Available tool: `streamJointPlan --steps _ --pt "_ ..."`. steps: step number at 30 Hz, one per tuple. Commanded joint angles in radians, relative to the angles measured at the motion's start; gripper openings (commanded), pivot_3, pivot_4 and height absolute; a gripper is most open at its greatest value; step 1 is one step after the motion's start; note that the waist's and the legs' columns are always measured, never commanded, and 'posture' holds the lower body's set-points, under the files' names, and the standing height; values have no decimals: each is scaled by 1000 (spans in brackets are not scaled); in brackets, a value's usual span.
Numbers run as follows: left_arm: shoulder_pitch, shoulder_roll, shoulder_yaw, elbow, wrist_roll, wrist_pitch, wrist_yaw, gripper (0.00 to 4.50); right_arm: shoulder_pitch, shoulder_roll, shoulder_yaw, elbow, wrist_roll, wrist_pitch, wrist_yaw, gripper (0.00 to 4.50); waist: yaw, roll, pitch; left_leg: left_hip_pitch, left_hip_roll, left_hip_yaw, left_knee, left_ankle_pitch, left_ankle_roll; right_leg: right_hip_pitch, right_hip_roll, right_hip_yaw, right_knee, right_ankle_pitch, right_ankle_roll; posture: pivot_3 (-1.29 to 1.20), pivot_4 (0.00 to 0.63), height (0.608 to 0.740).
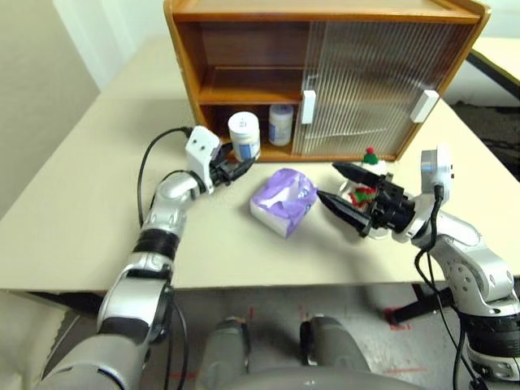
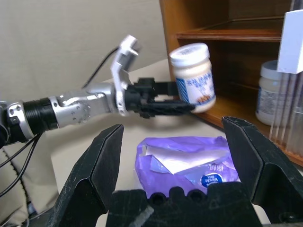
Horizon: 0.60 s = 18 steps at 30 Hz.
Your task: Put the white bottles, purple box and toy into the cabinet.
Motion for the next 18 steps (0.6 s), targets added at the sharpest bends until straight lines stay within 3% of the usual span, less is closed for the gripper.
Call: streamJointPlan --steps 1,9,18 --pt "-74 -21 1 124 45 -40 98 2955 18 -9 -13 -35 -10 -16 -23 4500 -4 -3 2 0 0 0 -1 0 0 0 0 0 0 0 0 -111 27 740" --pt "-176 -79 75 319 26 -56 265 2955 24 -9 -31 -60 -17 -6 -94 4500 -17 -8 5 0 0 0 -2 0 0 -1 -1 0 0 1 3 -104 41 740" --pt "-253 -90 57 423 91 -72 366 2955 55 -4 -11 -108 -12 5 -125 4500 -23 -11 17 0 1 -1 -5 0 0 -2 -1 0 -1 3 8 -112 77 740"
